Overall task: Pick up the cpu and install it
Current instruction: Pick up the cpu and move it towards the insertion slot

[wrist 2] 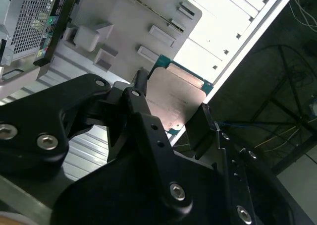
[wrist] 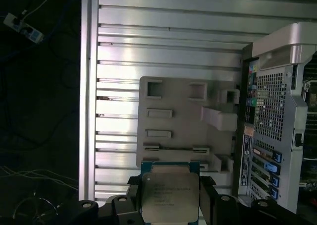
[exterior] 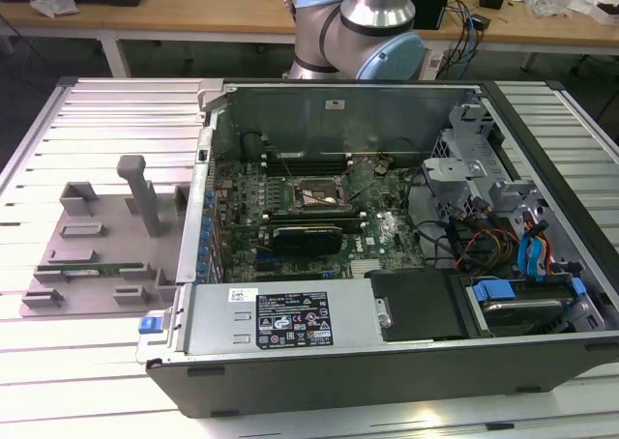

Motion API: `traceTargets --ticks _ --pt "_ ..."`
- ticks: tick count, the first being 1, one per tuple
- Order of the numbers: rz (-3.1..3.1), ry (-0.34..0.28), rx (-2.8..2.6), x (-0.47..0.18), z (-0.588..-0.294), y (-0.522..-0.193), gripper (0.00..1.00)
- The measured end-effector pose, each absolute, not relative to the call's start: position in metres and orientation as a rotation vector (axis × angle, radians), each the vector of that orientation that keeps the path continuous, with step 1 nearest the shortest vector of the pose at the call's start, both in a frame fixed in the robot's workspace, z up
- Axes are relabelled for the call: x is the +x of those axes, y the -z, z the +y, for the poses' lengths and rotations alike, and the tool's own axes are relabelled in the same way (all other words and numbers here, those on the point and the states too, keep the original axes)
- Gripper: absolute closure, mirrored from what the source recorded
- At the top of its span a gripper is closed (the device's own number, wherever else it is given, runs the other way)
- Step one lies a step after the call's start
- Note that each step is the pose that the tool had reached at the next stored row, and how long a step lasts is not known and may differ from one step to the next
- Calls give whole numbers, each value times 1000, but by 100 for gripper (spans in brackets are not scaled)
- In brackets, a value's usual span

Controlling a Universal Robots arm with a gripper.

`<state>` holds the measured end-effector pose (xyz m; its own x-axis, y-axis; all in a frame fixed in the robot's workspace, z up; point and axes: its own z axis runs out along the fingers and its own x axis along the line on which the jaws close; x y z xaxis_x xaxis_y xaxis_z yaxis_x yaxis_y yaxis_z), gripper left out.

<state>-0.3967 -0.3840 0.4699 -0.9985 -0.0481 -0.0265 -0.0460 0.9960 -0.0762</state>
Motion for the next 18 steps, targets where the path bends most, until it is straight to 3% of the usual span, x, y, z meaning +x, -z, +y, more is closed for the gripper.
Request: traceTargets --ticks 2,18 --pt "3111 37 -72 -396 -384 -466 45" --pt "3111 37 -72 -385 -384 -441 45"
